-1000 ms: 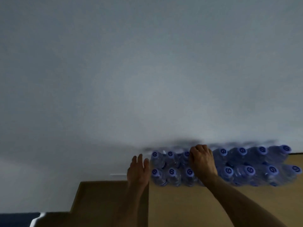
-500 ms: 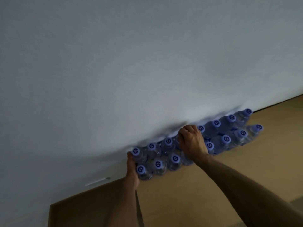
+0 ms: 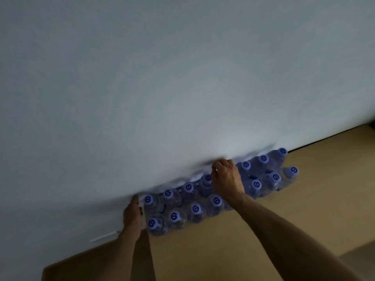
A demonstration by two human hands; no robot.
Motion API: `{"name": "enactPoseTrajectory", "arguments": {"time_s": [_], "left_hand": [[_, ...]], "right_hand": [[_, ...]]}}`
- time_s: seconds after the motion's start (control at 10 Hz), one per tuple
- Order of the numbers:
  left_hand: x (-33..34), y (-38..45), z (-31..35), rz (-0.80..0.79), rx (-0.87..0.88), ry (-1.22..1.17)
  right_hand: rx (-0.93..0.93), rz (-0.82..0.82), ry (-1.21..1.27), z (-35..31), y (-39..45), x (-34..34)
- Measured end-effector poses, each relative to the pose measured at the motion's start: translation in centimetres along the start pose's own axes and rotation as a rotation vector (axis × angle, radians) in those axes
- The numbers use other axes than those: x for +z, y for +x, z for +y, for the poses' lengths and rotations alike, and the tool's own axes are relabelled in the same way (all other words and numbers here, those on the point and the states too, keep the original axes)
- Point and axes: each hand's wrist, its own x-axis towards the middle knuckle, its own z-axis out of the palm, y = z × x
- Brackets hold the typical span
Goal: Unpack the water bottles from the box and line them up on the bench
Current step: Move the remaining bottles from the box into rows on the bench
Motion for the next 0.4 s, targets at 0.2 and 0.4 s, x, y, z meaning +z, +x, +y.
{"name": "enactPoseTrajectory", "arguments": {"time_s": [0.2, 0.4], "left_hand": [[0.1, -5.6, 4.4, 0.288, 0.211, 0.544], [5.1, -15.5, 4.3, 0.402, 0.415, 0.441]], "right_hand": [[-0.02, -0.126, -0.013, 1.6, 1.2, -1.5], [-0.218, -0.257, -0.046, 4.5, 2.8, -5.6]]}}
